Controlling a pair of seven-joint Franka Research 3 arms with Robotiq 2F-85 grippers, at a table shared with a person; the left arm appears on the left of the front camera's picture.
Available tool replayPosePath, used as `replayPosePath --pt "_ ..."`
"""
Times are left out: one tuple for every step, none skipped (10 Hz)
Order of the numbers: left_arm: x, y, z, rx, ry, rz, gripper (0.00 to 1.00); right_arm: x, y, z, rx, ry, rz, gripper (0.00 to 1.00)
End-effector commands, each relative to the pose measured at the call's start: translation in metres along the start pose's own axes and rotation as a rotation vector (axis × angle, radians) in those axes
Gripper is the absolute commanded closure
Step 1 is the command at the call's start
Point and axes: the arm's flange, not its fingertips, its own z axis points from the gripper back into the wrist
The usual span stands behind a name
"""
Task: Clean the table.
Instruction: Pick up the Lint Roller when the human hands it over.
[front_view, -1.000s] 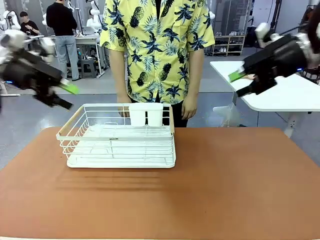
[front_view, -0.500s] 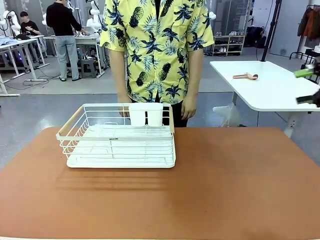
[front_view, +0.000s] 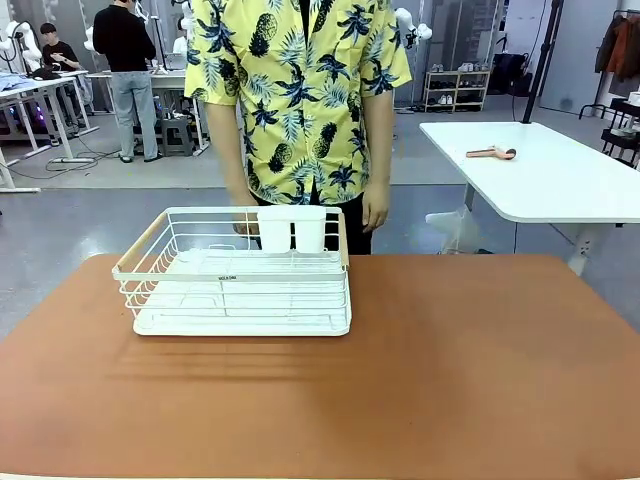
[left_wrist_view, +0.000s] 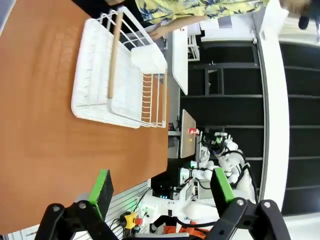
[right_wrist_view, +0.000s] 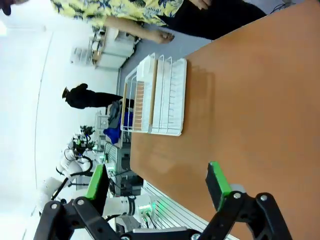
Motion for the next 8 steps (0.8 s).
replayPosePath --pt "0.006 0.000 0.016 0.004 -0.001 0.011 0.00 0.000 -0.003 0.009 0.032 -0.040 0.021 0.00" --pt "0.006 -0.004 0.016 0.004 -0.008 0.000 0.00 0.000 -0.003 0.006 -0.002 -0.026 0.022 0.00" --pt "0.001 0.007 0.011 0.007 -0.016 0.020 0.00 -0.001 -0.003 0.010 0.001 -0.024 -0.007 0.00" --pt "0.001 0.007 0.011 0.007 -0.016 0.020 0.00 -0.001 -0.003 0.010 0.001 -0.024 -0.007 0.00" --pt "0.001 0.007 0.011 0.007 -0.016 0.020 0.00 -0.001 -0.003 0.010 0.001 -0.024 -0.007 0.00" --pt "0.001 0.007 0.011 0.007 -0.016 0.020 0.00 -0.001 -0.003 0.010 0.001 -0.024 -0.007 0.00" --pt "0.001 0.007 0.011 0.007 -0.016 0.020 0.00 -0.001 -0.003 0.010 0.001 -0.024 -0.007 0.00" --pt "0.001 0.007 0.011 0.007 -0.016 0.020 0.00 -0.001 -0.003 0.010 0.001 -0.024 -0.007 0.00"
